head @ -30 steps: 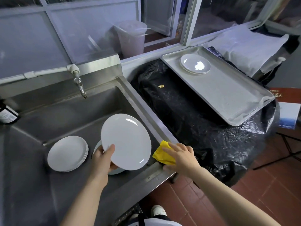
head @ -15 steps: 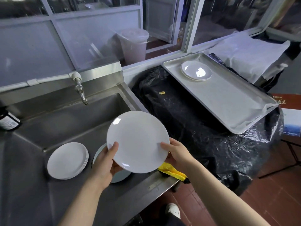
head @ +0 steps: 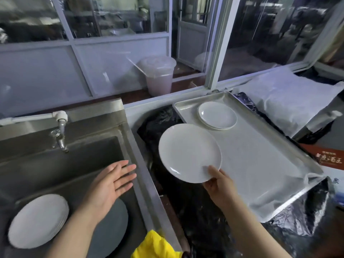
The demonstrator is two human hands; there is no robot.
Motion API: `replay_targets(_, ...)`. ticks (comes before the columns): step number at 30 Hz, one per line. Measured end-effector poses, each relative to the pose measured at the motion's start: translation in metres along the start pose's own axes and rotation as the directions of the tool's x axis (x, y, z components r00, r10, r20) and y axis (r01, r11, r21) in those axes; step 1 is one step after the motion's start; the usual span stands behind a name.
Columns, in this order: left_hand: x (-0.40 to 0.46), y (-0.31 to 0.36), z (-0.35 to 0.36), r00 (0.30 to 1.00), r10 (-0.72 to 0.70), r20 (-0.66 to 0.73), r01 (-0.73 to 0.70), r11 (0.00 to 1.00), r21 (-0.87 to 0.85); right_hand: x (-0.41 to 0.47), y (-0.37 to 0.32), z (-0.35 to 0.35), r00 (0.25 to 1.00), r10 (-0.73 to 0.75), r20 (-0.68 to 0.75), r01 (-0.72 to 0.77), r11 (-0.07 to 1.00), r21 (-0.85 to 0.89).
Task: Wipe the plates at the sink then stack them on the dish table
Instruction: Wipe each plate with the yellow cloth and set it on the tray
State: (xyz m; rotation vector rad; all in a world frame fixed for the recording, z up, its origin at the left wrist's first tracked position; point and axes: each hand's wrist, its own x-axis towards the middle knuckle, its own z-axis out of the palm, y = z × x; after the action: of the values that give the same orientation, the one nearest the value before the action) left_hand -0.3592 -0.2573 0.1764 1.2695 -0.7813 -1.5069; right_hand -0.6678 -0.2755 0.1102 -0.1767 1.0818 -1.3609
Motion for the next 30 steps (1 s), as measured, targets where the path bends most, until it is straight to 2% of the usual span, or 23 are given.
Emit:
replay_targets(5,0.032,0.01,0.038,0.999,0.009,-0.034,-0.01,0.999,-0.046,0.068,-0.065,-0.011,0.994,-0.05,-0.1,0.063,0.99,0.126)
replay_targets(10,0.048,0.017,0.055,0.996,-0.001,-0.088,-0.002,0.999,-0.041,0.128,-0.104,0.004,0.987,-0.058,-0.152,0.082,0.984,0.156)
replay_targets(18,0.055,0.018,0.054,0.99,-0.014,-0.142,0.011,1.0,-0.025,0.188,-0.13,0.019,0.974,-0.056,-0.221,0.095,0.981,0.169)
replay_targets(30,0.059,0.014,0.055,0.981,-0.038,-0.188,0.034,0.999,-0.027,0.233,-0.15,0.038,0.954,-0.009,-0.299,0.076,0.974,0.212)
